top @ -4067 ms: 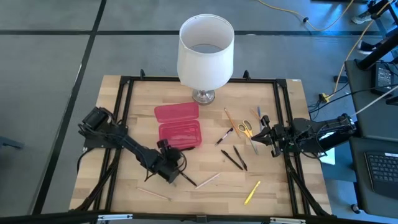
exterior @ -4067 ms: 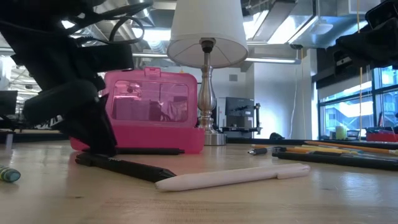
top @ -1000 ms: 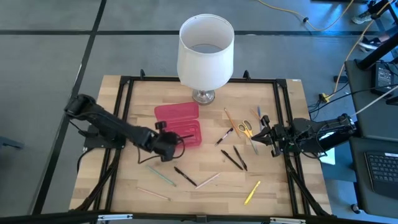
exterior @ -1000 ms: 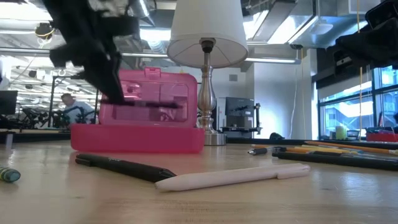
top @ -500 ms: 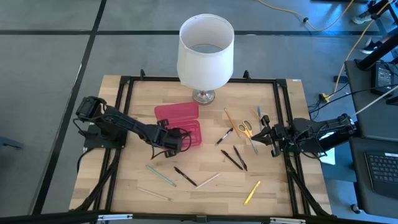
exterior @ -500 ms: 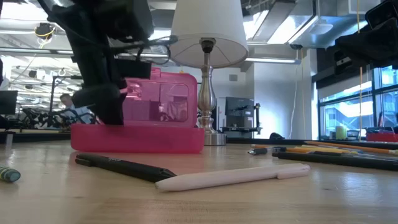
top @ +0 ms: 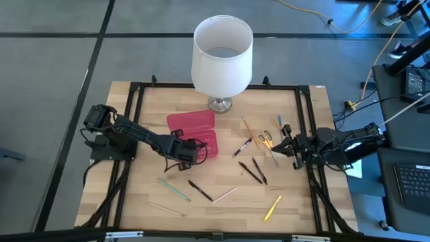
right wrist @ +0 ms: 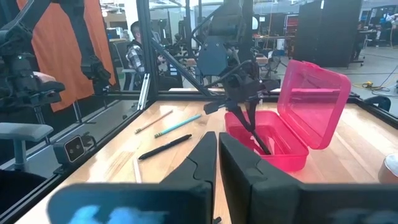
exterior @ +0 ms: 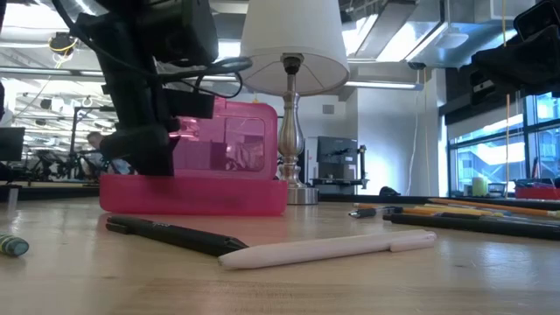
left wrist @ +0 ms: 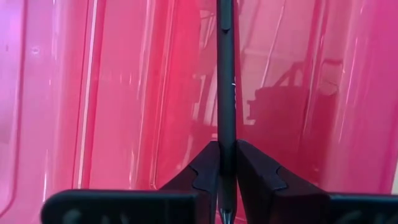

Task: Pick & place school supplies into a supply box
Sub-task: Put the top left black pen into the red supply box, then put the right yellow pencil into the red supply box

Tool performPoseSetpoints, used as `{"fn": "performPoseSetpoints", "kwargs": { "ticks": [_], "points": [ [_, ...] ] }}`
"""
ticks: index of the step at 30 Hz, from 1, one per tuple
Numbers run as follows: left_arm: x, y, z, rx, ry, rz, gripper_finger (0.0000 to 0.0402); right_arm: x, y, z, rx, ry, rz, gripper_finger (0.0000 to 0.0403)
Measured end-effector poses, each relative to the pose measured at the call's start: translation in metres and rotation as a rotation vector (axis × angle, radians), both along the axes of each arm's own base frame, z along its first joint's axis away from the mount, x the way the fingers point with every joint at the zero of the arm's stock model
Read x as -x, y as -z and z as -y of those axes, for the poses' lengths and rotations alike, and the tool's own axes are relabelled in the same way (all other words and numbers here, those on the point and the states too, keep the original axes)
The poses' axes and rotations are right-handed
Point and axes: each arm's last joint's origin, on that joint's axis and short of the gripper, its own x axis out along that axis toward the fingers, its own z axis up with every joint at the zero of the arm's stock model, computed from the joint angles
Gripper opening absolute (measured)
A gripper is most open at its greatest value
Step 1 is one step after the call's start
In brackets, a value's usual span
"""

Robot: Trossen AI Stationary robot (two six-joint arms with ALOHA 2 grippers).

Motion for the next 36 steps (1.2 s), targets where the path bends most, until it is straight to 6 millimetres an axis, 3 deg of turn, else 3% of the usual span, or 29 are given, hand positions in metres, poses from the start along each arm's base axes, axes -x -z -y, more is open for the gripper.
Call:
{"fn": "performPoseSetpoints", "kwargs": {
  "ticks": [15,22,29,36],
  "points": [
    [0.0,-0.001,0.0,-0.004,0.01,-0.005,0.0054,0.0,-0.006,0.0,-0.273,-0.008,0.009,0.0023],
    [0.0,-0.001,0.0,-0.005,0.016,-0.007,0.005,0.004,-0.026,0.008,-0.398,0.203,0.11,0.0023],
    [0.0,-0.001,0.0,-0.012,0.036,-0.014,0.0054,0.01,-0.059,0.009,-0.311,0.225,0.058,0.0023],
    [0.0,-0.001,0.0,-0.014,0.035,-0.013,0.0047,-0.004,-0.095,0.007,-0.111,0.26,0.001,0.0023]
  ]
}}
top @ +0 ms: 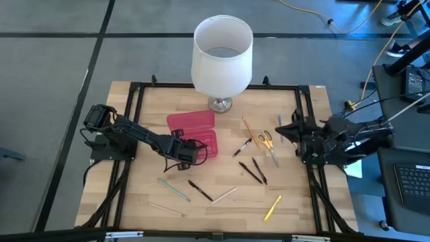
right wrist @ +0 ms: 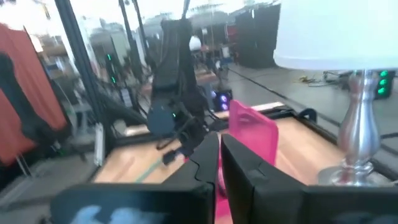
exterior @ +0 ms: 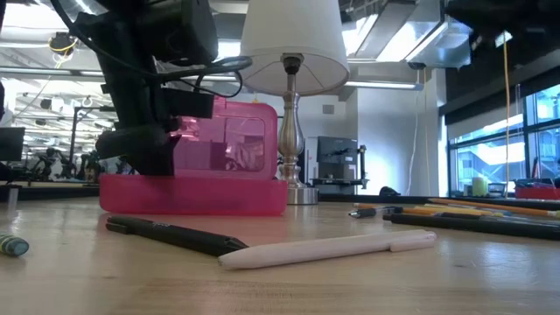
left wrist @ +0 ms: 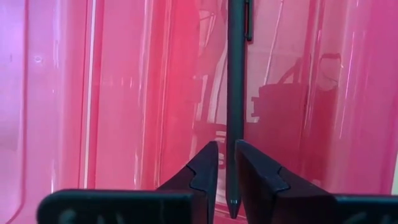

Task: Pick & place school supplies into a supply box
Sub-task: Put the right yellow pencil into the red supply box

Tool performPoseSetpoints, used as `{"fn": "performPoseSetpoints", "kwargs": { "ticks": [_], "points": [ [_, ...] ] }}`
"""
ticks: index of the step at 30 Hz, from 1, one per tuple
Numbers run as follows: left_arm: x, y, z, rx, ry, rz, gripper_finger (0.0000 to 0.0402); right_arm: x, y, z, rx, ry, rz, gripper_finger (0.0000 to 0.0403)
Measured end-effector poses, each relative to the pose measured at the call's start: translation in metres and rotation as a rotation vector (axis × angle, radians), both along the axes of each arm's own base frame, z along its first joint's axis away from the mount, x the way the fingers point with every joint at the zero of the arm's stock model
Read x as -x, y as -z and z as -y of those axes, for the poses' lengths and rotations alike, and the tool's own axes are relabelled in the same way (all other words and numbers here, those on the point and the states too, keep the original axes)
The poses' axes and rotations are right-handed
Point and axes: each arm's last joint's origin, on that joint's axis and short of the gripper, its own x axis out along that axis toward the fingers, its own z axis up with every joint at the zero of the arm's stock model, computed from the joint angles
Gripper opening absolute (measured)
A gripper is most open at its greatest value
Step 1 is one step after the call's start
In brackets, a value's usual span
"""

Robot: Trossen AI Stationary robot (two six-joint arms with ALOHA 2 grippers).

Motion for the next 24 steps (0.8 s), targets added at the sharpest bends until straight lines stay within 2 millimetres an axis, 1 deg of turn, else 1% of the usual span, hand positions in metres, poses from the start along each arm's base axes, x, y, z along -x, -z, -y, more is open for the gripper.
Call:
{"fn": "performPoseSetpoints", "kwargs": {
  "ticks": [6,9,12,14,17,19,24],
  "points": [
    [0.0,0.0,-0.001,-0.031,-0.006,0.007,0.0045,-0.022,-0.028,-0.003,0.042,0.076,-0.212,0.0023],
    [0.0,0.0,-0.001,-0.037,0.004,0.003,0.0047,-0.032,-0.037,-0.004,0.017,0.114,-0.346,0.0023],
    [0.0,0.0,-0.001,-0.04,0.016,-0.002,0.0049,-0.039,-0.042,-0.004,-0.037,0.216,-0.486,0.0023],
    [0.0,0.0,-0.001,-0.041,0.018,-0.002,0.0048,-0.04,-0.04,-0.002,-0.072,0.313,-0.591,0.0023],
    [-0.001,-0.001,-0.001,-0.046,0.036,-0.006,0.0045,-0.042,-0.032,-0.002,-0.12,0.415,-0.735,0.0023],
    [-0.001,-0.001,-0.001,-0.046,0.036,-0.006,0.0042,-0.044,-0.027,-0.003,-0.141,0.424,-0.791,0.0023],
    [-0.001,-0.001,-0.001,-0.045,0.036,-0.006,0.0038,-0.055,-0.015,-0.008,-0.169,0.363,-0.878,0.0023]
  ]
}}
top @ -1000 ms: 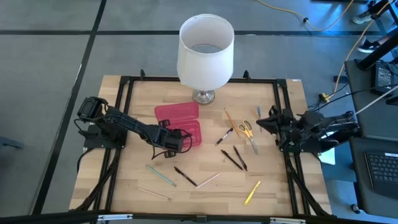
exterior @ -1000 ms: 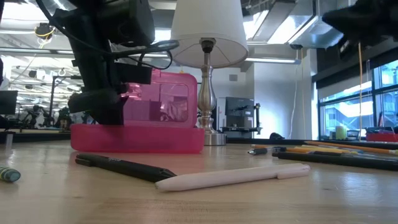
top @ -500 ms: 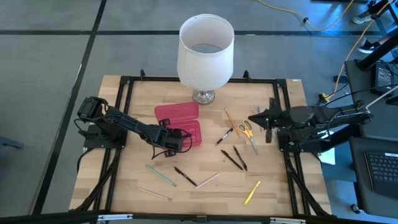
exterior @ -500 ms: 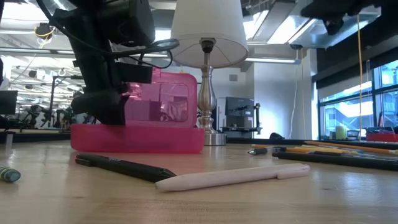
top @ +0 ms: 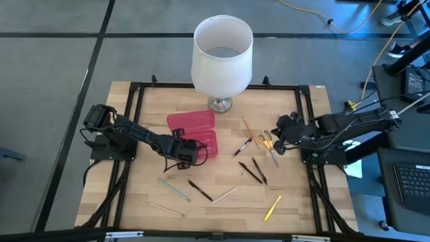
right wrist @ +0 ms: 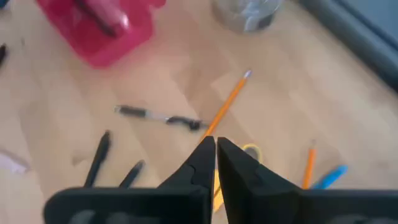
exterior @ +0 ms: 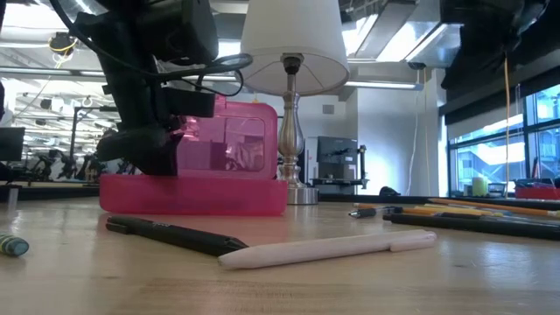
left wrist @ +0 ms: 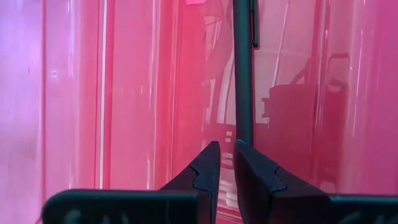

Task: Pick & place school supplies into a supply box
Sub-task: Put the right yellow pencil into the red supply box

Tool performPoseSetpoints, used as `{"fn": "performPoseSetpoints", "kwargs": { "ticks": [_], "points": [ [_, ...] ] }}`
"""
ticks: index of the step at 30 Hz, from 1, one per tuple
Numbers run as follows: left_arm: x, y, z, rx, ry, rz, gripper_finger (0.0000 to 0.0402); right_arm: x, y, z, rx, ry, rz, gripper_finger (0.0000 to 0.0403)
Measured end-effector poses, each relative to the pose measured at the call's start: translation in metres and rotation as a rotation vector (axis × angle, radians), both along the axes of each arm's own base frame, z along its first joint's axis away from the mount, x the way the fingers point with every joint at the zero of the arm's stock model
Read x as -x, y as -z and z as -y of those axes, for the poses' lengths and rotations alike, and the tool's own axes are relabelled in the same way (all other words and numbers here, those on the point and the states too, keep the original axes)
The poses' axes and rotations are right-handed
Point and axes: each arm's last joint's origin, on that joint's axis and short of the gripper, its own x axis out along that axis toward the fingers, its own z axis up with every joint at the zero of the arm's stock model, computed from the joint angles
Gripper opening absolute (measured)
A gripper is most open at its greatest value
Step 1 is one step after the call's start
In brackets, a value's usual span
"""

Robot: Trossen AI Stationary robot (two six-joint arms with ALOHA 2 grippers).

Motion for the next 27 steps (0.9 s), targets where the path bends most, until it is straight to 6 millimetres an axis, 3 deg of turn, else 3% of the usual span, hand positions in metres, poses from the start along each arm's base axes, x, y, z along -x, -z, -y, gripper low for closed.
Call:
{"fn": "performPoseSetpoints", "kwargs": {
  "ticks": [11,20,24,27],
  "points": [
    [-0.007,-0.005,0.004,-0.01,0.079,0.032,0.0036,-0.013,0.009,-0.003,-0.015,0.026,-0.04,0.0029],
    [-0.018,-0.019,0.007,-0.038,0.183,0.045,0.0037,-0.012,0.009,-0.002,0.015,0.032,-0.049,0.013],
    [-0.012,-0.04,0.005,-0.054,0.244,0.091,0.004,-0.012,0.01,-0.003,0.021,0.007,-0.06,0.0163],
    [-0.005,-0.065,0.004,-0.029,0.256,0.234,0.004,-0.011,0.012,-0.003,0.008,0.013,-0.09,0.0173]
  ]
}}
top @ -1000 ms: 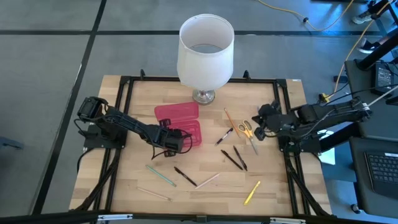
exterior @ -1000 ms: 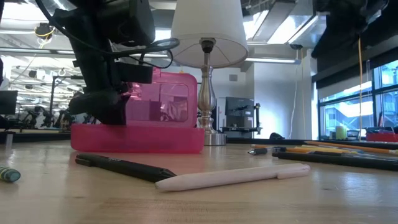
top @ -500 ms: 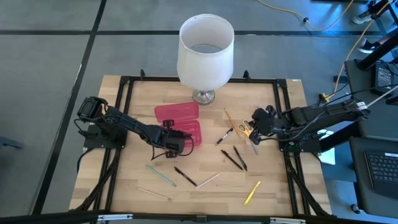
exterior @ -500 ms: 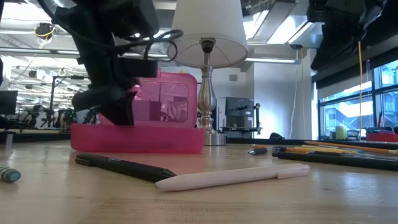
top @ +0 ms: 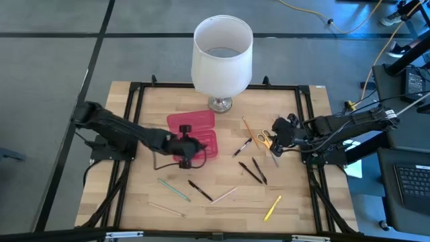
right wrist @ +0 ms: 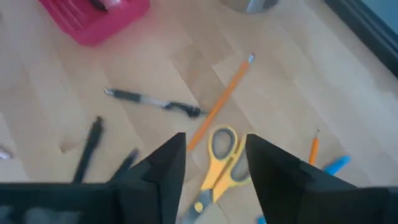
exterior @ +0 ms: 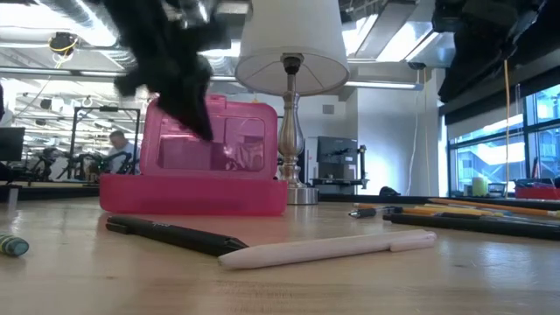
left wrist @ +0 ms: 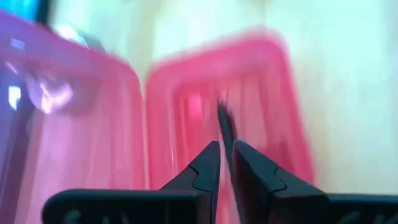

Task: Pick & place school supplies into a supply box
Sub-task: Put the right yellow pencil into the red supply box

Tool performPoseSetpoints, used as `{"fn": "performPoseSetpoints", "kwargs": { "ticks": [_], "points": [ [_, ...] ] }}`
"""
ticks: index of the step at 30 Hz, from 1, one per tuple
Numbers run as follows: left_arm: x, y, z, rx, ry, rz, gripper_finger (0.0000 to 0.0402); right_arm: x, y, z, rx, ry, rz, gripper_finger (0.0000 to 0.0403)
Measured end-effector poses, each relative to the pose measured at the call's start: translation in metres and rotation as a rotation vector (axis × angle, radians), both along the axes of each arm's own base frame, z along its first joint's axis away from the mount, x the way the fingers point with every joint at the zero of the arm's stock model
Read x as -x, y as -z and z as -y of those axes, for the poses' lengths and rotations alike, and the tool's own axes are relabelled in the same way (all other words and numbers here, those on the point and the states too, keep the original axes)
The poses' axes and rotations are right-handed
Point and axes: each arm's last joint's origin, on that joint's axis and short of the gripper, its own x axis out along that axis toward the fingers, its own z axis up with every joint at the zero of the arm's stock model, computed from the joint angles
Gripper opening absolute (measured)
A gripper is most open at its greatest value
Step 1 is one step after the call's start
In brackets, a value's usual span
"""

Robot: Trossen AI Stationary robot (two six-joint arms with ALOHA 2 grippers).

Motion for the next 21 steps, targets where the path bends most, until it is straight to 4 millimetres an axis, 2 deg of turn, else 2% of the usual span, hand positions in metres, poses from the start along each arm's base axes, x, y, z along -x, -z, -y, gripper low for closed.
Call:
{"fn": "performPoseSetpoints", "kwargs": {
  "ticks": [5,8,11,15,21],
  "points": [
    [0.022,-0.02,-0.002,0.12,0.125,0.288,0.0034,0.014,0.007,0.01,-0.039,0.175,-0.116,0.0168],
    [0.038,-0.021,-0.005,0.173,0.181,0.424,0.0033,0.024,0.01,0.017,-0.062,0.296,-0.201,0.0161],
    [0.051,-0.02,-0.008,0.2,0.189,0.521,0.0036,0.028,0.011,0.023,-0.121,0.344,-0.259,0.0157],
    [0.061,-0.015,-0.01,0.22,0.183,0.594,0.0039,0.025,0.014,0.03,-0.143,0.348,-0.299,0.0155],
    [0.064,-0.01,-0.01,0.235,0.171,0.598,0.0037,0.015,0.024,0.044,-0.16,0.366,-0.408,0.0155]
  ]
}}
